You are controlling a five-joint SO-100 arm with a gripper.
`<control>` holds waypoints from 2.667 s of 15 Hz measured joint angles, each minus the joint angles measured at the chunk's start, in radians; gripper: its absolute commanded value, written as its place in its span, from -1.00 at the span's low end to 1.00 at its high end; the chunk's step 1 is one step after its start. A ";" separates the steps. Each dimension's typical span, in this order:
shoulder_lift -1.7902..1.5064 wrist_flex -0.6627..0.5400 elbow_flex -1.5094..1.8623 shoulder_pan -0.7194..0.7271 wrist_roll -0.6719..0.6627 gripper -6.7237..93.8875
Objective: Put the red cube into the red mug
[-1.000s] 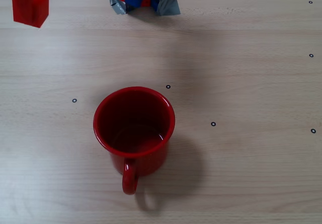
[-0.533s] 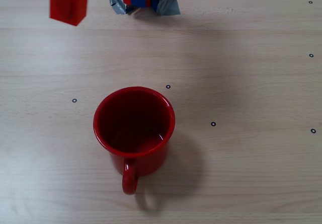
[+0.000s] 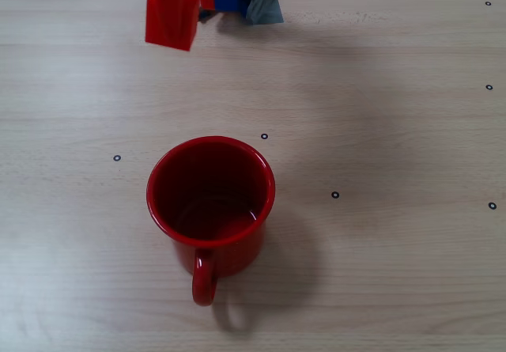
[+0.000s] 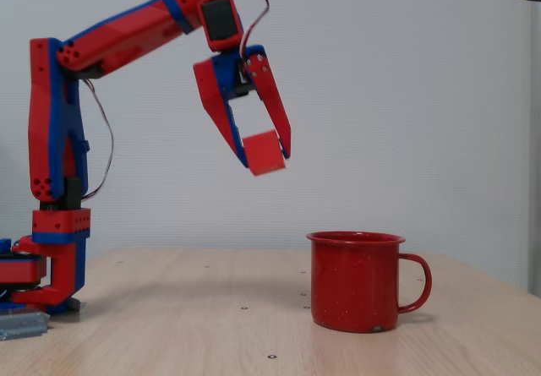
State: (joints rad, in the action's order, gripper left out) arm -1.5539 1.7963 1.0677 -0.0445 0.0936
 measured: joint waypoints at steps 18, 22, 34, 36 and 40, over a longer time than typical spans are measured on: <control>0.736 -0.034 -0.695 0.123 0.014 -0.87; 0.755 -0.048 -0.695 0.124 0.005 -0.54; 0.790 -0.167 -0.713 0.095 -0.051 -0.11; 0.790 -0.167 -0.713 0.074 -0.060 -0.13; 0.790 -0.198 -0.712 0.061 -0.078 -0.76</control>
State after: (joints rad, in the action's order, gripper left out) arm -0.7639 1.5984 0.3559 0.0169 0.0153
